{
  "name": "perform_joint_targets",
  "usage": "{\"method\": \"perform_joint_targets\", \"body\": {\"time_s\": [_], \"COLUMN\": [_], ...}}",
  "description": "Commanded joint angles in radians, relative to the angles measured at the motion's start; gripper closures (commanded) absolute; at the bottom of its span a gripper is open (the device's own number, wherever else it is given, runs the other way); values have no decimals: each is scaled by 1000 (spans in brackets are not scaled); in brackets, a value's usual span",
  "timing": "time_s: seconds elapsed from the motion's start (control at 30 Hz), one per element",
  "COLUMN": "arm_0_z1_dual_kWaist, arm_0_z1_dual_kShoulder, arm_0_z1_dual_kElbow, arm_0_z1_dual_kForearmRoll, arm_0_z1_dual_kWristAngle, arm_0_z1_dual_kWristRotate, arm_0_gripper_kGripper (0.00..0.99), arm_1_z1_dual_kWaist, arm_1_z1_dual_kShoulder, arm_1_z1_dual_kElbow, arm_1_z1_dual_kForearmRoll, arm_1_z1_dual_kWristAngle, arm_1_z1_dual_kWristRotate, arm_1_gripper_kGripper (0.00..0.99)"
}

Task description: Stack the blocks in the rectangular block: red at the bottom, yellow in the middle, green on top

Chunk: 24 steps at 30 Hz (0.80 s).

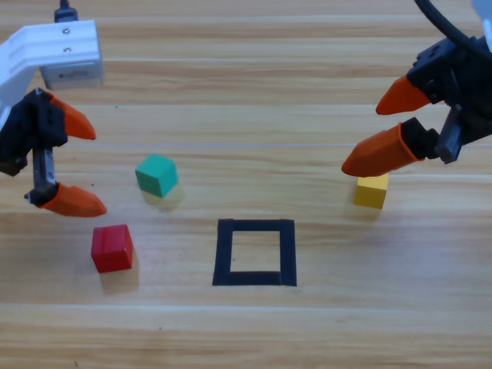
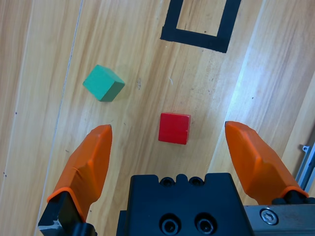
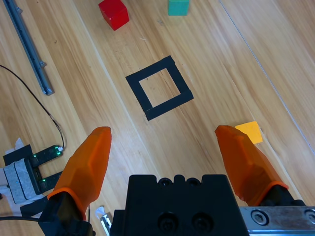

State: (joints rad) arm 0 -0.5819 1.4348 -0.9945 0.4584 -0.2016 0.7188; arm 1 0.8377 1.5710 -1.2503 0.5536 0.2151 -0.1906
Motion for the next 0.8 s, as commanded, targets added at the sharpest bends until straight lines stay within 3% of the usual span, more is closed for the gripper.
{"method": "perform_joint_targets", "body": {"time_s": [0.03, 0.2, 0.33, 0.4, 0.57, 0.67, 0.8], "arm_0_z1_dual_kWaist": [-16, -16, -16, -16, -16, -16, -16], "arm_0_z1_dual_kShoulder": [-5, -4, -4, 0, 1, -2, 10], "arm_0_z1_dual_kElbow": [16, 17, 17, 19, 19, 14, -1], "arm_0_z1_dual_kForearmRoll": [-9, -7, -7, -7, -6, -3, -7], "arm_0_z1_dual_kWristAngle": [8, 22, 34, 41, 60, 77, 130], "arm_0_z1_dual_kWristRotate": [-19, -33, -50, -53, -61, -78, -173], "arm_0_gripper_kGripper": [11, 10, 10, 10, 10, 10, 13], "arm_1_z1_dual_kWaist": [29, 29, 9, -23, -91, -101, -124], "arm_1_z1_dual_kShoulder": [27, 24, 35, 63, 227, 353, 461], "arm_1_z1_dual_kElbow": [17, 25, 31, 15, -60, -92, -121], "arm_1_z1_dual_kForearmRoll": [23, 22, 23, 39, 121, 123, 117], "arm_1_z1_dual_kWristAngle": [3, -25, -154, -169, -188, -261, -275], "arm_1_z1_dual_kWristRotate": [-3, 3, 23, 13, -78, -115, -148], "arm_1_gripper_kGripper": [33, 33, 33, 33, 33, 34, 4]}}
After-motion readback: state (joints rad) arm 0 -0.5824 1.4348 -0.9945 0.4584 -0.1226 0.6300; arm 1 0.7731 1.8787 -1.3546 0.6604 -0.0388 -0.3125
